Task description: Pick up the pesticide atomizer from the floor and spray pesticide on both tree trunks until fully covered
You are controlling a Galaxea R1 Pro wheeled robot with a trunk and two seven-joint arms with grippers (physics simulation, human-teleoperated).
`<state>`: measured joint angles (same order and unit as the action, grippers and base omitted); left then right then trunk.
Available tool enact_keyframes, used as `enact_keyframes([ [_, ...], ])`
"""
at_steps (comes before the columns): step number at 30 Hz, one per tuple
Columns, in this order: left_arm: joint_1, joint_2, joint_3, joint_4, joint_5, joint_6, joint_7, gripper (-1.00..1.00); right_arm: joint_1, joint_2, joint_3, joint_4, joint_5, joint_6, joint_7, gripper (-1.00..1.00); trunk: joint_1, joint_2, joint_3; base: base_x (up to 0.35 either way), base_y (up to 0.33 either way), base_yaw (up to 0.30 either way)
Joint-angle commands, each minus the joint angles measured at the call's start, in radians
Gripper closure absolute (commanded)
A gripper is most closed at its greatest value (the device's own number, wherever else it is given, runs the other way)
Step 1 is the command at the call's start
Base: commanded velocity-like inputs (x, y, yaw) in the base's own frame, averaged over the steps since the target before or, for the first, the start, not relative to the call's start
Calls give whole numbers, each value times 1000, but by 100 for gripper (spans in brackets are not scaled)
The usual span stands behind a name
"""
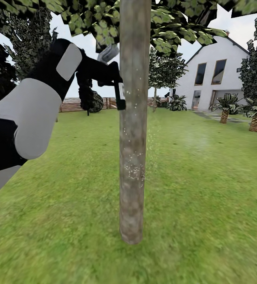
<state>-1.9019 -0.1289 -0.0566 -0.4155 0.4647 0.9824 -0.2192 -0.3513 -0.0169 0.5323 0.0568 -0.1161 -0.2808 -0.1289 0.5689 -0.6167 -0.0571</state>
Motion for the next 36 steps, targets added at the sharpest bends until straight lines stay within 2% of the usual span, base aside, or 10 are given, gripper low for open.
enact_keyframes([
  [1, 0, -1, 4, 15, 5, 0, 0, 100, 0, 0, 0, 0, 0, 0, 0, -100, 0, 0, 0, 0, 0, 0],
  [5, 0, -4, 6, 121, 5, -3, 2, 100, 0, 0, 0, 0, 0, 0, 0, -100, 0, 0, 0, 0, 0, 0],
  [9, 0, -6, -7, 145, 5, -5, 1, 100, 0, 0, 0, 0, 0, 0, 0, -100, 0, 0, 0, 0, 0, 0],
  [11, 0, -22, -9, 147, 7, -5, -5, 100, 0, 0, 0, 0, 0, 0, 0, -100, 0, 0, 0, 0, 0, 0],
  [16, 0, -39, -12, 147, 8, -5, -140, 100, 0, 0, 0, 0, 0, 0, 0, -100, 0, 0, 0, 0, 0, 0],
  [21, 0, -46, -13, 148, 4, -9, -162, 100, 0, 0, 0, 0, 0, 0, 0, -100, 0, 0, 0, 0, 0, 0],
  [24, 0, -46, -140, 149, -53, -11, -163, 100, 0, 0, 0, 0, 0, 0, 0, -100, 0, 0, 0, 0, 0, 0],
  [26, 0, -46, -175, 149, -62, -11, -163, 100, 0, 0, 0, 0, 1, 0, 0, -100, 0, 0, 0, 0, 0, 0],
  [32, 1, -46, -200, 149, -76, -59, -161, 100, 0, -1, 0, 0, 0, 0, 0, -100, 0, 0, 0, 0, 0, 0],
  [36, 5, -44, -204, 191, -168, -111, -160, 100, 0, -2, -1, 0, 0, 0, 0, -100, 0, 0, 0, 0, 0, 0],
])
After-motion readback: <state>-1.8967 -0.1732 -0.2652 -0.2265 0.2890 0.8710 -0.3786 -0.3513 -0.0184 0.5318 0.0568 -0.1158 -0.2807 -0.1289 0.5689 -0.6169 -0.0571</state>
